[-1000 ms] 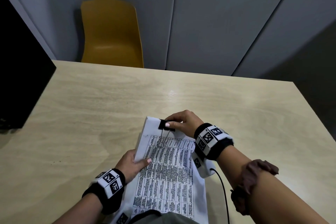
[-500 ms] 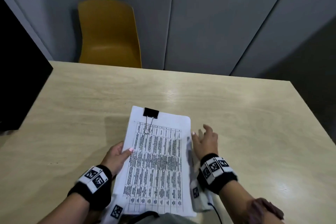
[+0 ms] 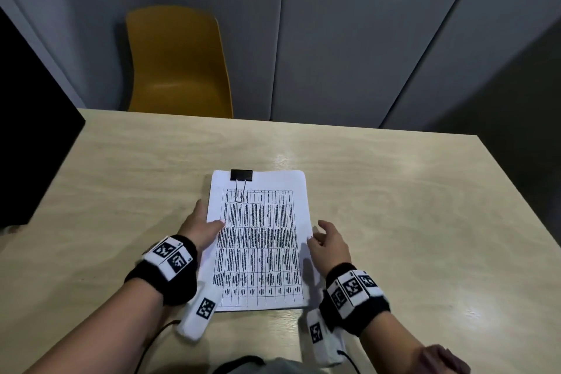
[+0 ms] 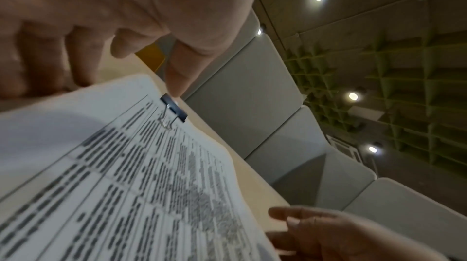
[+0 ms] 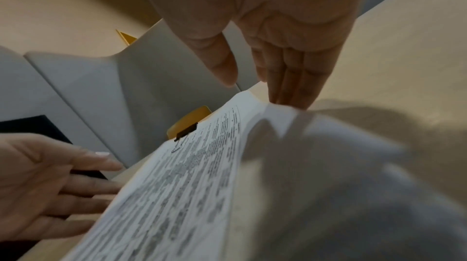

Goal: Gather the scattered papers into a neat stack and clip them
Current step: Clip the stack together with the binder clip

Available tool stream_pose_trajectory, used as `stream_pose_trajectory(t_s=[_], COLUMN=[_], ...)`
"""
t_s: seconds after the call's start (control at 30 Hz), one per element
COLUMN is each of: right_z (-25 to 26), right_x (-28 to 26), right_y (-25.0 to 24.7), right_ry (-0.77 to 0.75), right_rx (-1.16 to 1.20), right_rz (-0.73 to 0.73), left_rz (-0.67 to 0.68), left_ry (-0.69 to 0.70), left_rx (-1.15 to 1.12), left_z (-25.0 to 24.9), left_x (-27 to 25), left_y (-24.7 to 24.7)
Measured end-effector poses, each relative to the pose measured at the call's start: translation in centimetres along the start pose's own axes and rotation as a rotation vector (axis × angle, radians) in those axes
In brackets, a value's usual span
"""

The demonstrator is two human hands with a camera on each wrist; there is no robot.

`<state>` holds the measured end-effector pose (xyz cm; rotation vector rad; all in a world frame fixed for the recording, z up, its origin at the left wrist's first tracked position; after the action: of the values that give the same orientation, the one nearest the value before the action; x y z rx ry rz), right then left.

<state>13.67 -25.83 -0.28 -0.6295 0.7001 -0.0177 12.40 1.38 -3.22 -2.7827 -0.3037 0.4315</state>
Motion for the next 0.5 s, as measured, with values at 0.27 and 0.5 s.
stream_pose_trajectory(t_s=[0.27,0.5], right_z=[-1.0,-0.6], right_x=[-1.2,-1.8], right_y=[1.0,1.5], right_ry=[-0.061,-0.087], right_rx=[-0.097,-0.215], right_rz=[0.089,0.085], left_rz=[0.016,0.044], left_ry=[0.05,0.067], left_rx=[-0.057,0.027], left_z=[-0.2,-0.1], left_x=[-2.6,-2.2], left_y=[0.2,0.0])
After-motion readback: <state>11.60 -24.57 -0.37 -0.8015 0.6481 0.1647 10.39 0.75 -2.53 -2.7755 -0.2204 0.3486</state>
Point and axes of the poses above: each hand's wrist, its own x-axis towards the middle knuckle, its own y-axis out of the palm, z = x × y, the point moved 6 cm from there along x, towards the middle knuckle, and after that the axes turned 15 degrees about y, right-handed, at the moved point
